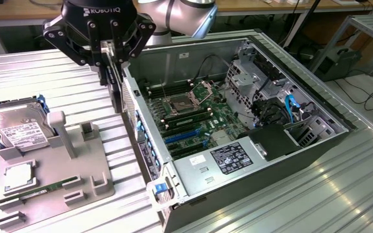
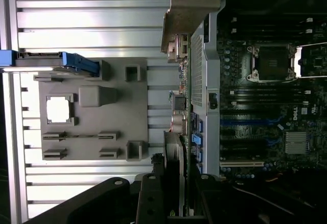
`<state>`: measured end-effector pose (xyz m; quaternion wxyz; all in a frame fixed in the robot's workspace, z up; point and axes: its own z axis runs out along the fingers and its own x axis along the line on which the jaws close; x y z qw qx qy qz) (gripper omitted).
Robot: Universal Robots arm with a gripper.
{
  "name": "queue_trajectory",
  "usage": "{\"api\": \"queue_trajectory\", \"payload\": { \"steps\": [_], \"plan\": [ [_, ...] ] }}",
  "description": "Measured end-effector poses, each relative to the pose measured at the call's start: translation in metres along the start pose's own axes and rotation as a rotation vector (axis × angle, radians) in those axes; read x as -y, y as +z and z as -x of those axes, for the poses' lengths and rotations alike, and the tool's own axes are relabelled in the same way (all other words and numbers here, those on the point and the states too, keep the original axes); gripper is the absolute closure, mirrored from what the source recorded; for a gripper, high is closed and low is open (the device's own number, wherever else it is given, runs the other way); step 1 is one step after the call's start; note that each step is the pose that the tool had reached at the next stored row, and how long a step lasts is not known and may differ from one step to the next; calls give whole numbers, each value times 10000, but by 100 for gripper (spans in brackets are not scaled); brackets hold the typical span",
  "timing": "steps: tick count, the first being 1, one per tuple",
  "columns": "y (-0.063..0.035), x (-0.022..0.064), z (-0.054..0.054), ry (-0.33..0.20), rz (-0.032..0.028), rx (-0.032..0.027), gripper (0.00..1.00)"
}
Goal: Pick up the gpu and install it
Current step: 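Pick up the gpu and move the gpu toward the slot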
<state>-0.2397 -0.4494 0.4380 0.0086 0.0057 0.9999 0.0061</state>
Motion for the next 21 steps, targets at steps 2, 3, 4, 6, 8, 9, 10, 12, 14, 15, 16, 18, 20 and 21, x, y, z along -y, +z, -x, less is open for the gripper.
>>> {"api": "queue_trajectory", "payload": {
  "steps": [2, 3, 4, 6, 8, 9, 10, 12, 14, 15, 16, 18, 20, 21],
  "plan": [
    [1, 0, 22, 0, 0, 0, 73],
    [1, 0, 32, 0, 0, 0, 73],
    [1, 0, 40, 0, 0, 0, 73],
    [1, -1, 57, 0, 0, 1, 73],
    [2, -1, 70, -1, 1, 1, 73],
    [1, -1, 76, 0, 0, 0, 73],
    [2, -1, 82, 0, 0, 1, 73],
    [2, -1, 93, 0, 0, 1, 73],
    [2, -1, 107, 0, 0, 1, 73],
    [2, -1, 115, 0, 0, 0, 73],
    [2, -1, 129, 0, 0, 0, 73],
    [3, -1, 148, 0, 1, 1, 73],
    [3, -2, 163, 0, 0, 1, 73],
    [3, -2, 172, 0, -1, 0, 73]
  ]
}}
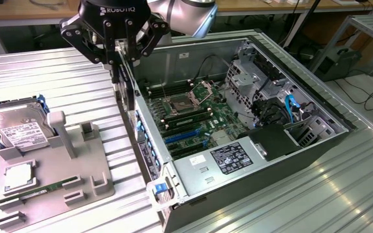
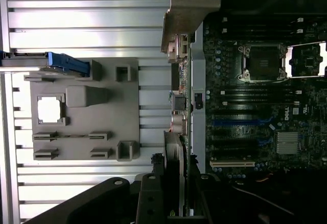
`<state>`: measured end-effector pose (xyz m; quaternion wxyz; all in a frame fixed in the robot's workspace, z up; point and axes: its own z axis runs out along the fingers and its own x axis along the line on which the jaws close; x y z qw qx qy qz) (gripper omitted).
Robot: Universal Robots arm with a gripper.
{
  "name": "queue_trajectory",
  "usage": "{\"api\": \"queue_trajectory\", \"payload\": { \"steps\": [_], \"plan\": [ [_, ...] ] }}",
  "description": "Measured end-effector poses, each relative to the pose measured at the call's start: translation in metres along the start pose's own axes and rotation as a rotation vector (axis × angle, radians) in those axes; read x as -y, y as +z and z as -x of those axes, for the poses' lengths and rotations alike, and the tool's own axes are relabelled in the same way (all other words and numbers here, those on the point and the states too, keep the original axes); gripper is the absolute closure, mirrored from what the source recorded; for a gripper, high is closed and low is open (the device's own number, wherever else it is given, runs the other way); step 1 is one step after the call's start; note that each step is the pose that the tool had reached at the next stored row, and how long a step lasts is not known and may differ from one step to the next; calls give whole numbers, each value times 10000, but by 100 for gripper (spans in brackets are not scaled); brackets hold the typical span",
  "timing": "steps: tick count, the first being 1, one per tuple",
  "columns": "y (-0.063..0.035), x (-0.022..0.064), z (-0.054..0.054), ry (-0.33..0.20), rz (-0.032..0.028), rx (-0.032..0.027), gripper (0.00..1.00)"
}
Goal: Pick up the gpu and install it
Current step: 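Pick up the gpu and move the gpu toward the slot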
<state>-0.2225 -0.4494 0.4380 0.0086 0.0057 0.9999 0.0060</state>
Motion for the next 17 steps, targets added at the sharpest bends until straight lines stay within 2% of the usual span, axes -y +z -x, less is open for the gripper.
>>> {"api": "queue_trajectory", "payload": {
  "steps": [17],
  "plan": [
    [3, -2, 141, 0, 1, 1, 73]
  ]
}}
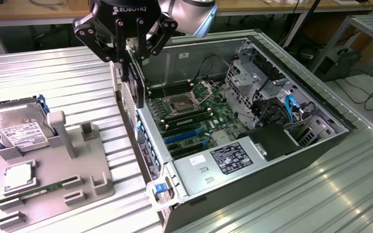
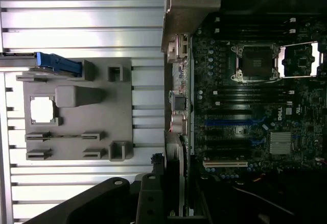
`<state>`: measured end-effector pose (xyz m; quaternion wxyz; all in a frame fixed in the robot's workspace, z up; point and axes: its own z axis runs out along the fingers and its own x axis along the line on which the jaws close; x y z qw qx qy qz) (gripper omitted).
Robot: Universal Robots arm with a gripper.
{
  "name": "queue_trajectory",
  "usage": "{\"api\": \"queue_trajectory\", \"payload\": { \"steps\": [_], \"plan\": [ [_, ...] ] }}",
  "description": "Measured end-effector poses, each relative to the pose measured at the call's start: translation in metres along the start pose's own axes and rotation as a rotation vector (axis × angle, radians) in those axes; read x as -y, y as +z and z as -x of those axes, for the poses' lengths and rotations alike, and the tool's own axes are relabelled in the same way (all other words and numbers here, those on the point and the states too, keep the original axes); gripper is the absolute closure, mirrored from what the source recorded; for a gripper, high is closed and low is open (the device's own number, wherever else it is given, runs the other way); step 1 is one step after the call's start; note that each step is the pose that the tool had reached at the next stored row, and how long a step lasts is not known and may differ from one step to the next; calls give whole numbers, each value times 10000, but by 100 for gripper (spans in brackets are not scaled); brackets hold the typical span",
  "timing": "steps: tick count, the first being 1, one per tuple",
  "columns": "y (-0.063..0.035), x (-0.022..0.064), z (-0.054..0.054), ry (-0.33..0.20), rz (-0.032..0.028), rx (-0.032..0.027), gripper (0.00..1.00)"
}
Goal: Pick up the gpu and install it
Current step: 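Pick up the gpu and move the gpu toward the slot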
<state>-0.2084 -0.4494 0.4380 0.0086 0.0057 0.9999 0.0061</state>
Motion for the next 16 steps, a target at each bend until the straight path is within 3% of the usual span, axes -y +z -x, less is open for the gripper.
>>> {"api": "queue_trajectory", "payload": {
  "steps": [16],
  "plan": [
    [3, -2, 159, 0, 0, -1, 73]
  ]
}}
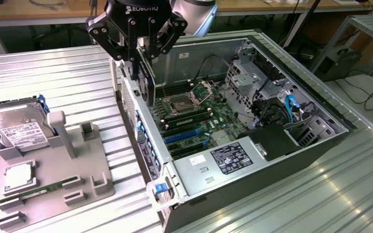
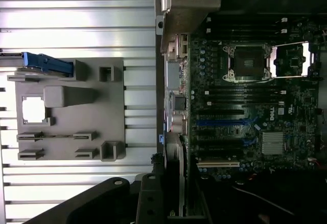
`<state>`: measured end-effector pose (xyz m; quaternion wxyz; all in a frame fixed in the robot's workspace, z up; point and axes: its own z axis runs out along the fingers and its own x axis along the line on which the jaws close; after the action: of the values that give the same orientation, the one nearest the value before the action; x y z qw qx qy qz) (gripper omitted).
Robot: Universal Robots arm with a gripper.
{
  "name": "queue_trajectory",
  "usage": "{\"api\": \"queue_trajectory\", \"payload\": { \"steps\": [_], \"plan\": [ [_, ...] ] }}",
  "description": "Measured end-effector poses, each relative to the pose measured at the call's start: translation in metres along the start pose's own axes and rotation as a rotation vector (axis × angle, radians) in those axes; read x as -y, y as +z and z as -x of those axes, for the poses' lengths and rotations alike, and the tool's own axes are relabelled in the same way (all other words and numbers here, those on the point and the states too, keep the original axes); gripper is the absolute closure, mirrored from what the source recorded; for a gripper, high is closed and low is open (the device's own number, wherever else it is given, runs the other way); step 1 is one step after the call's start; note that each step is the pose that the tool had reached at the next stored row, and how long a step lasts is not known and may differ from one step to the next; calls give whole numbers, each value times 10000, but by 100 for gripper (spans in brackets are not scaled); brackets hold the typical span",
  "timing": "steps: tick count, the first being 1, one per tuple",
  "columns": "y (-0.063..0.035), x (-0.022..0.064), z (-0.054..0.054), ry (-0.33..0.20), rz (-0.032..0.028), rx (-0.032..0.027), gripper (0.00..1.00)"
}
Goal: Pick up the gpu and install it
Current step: 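Pick up the gpu and move the gpu toward the slot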
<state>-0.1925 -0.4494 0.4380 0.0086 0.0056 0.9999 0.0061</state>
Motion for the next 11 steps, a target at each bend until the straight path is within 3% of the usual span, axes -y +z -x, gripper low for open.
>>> {"api": "queue_trajectory", "payload": {
  "steps": [11],
  "plan": [
    [2, -1, 114, 1, 0, 0, 73]
  ]
}}
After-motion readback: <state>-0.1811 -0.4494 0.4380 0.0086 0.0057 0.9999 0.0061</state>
